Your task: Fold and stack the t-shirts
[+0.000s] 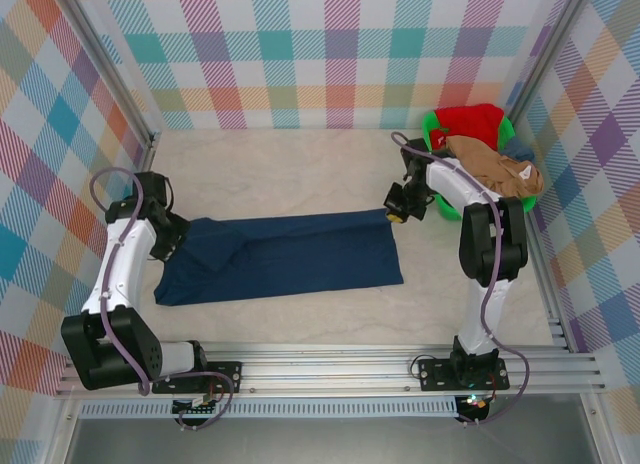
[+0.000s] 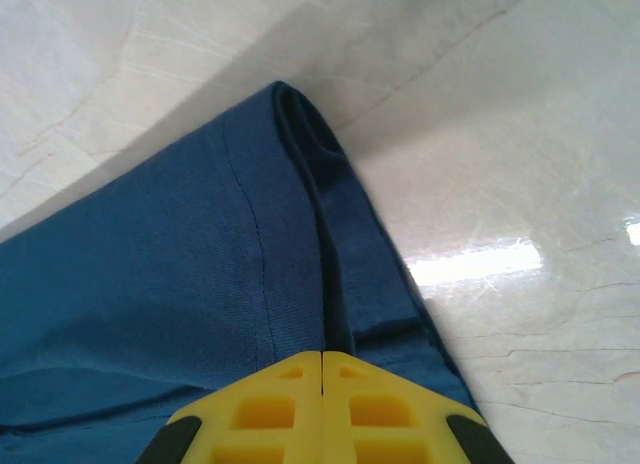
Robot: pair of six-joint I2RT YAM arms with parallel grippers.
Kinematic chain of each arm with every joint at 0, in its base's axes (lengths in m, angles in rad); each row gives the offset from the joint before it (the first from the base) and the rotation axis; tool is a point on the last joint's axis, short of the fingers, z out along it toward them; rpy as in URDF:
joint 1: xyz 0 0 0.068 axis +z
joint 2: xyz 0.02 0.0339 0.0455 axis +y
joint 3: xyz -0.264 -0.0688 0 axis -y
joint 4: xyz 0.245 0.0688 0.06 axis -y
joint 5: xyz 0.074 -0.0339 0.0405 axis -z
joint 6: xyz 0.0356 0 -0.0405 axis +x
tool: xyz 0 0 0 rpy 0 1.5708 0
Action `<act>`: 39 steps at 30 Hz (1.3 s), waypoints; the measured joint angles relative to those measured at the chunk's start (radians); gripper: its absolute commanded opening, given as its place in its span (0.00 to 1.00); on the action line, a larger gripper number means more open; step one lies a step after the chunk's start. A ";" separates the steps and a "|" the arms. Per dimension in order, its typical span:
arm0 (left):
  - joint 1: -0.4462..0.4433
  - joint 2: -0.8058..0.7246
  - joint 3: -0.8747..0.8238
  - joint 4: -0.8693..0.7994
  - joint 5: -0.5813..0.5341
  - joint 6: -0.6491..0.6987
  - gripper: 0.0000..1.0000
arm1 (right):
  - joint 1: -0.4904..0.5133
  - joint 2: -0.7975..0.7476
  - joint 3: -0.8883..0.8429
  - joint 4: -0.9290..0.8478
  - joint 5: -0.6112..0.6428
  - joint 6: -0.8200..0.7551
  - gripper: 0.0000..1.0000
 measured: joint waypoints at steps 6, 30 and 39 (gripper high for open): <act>-0.006 -0.043 -0.064 -0.022 -0.036 0.008 0.00 | -0.003 -0.022 -0.009 0.002 0.006 -0.018 0.00; -0.006 -0.172 -0.257 -0.045 -0.097 -0.058 0.00 | -0.003 -0.011 -0.117 0.047 0.034 -0.028 0.00; -0.006 -0.176 -0.315 -0.007 -0.087 -0.062 0.00 | -0.003 -0.009 -0.117 0.050 0.038 -0.036 0.00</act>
